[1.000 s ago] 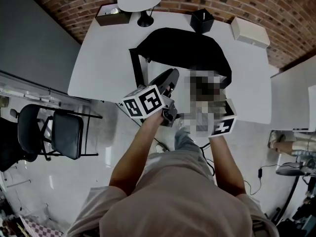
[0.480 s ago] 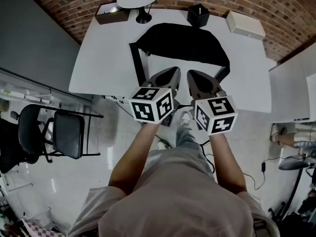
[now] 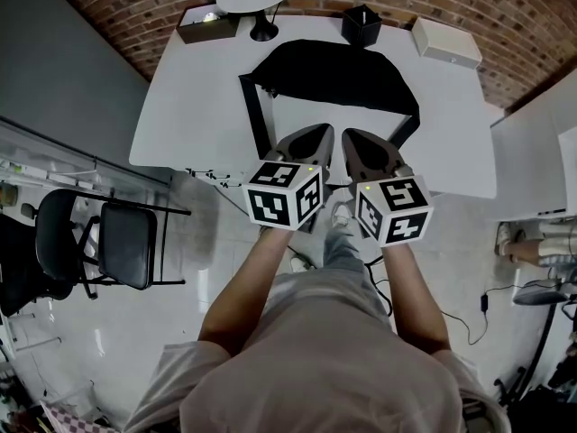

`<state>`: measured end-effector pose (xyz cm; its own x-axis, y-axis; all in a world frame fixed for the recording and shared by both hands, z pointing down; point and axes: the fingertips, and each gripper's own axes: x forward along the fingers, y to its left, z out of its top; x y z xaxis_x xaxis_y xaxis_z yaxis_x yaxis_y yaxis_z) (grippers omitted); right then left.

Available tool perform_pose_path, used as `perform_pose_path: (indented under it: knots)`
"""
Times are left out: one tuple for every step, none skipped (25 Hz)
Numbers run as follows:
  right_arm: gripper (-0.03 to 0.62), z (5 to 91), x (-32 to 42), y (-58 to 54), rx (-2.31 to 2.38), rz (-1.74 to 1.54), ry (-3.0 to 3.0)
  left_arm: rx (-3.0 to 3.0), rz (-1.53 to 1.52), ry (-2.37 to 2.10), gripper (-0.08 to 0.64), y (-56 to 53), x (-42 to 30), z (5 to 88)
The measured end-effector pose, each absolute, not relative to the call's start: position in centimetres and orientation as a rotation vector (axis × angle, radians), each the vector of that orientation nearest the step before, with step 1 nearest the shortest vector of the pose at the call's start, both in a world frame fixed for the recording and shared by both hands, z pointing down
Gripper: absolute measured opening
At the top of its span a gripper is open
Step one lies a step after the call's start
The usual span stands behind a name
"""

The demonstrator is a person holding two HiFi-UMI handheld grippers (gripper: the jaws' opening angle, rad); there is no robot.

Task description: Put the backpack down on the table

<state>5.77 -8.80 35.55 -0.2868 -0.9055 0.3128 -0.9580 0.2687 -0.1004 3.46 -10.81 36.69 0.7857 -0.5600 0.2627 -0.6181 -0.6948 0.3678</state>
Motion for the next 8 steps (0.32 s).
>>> perform_pose_path:
  knots:
    - [0.002, 35.53, 5.73, -8.68, 1.746, 0.399, -2.341, 2.539, 0.180, -0.883, 0.006, -10.65, 3.48, 36.66]
    - [0.002, 35.49, 5.71, -8.57, 1.747, 0.397, -2.341, 2.543, 0.180, -0.880, 0.006, -10.50, 3.52, 36.59]
    - [0.002, 35.45, 5.69, -8.48, 1.748, 0.397, -2.341, 2.548, 0.181, -0.877, 0.006, -10.37, 3.57, 36.51]
    - [0.000, 35.41, 5.69, -8.39, 1.749, 0.397, -2.340, 2.552, 0.183, -0.876, 0.005, -10.26, 3.60, 36.44]
    - [0.002, 35.38, 5.69, -8.30, 1.750, 0.397, -2.339, 2.554, 0.185, -0.875, 0.006, -10.16, 3.62, 36.39]
    - [0.002, 35.35, 5.70, -8.21, 1.750, 0.397, -2.338, 2.555, 0.187, -0.874, 0.005, -10.06, 3.64, 36.38]
    - [0.002, 35.33, 5.72, -8.13, 1.751, 0.397, -2.338, 2.555, 0.189, -0.873, 0.005, -9.97, 3.66, 36.39]
    - [0.002, 35.31, 5.73, -8.05, 1.752, 0.397, -2.337, 2.555, 0.191, -0.872, 0.006, -9.88, 3.68, 36.40]
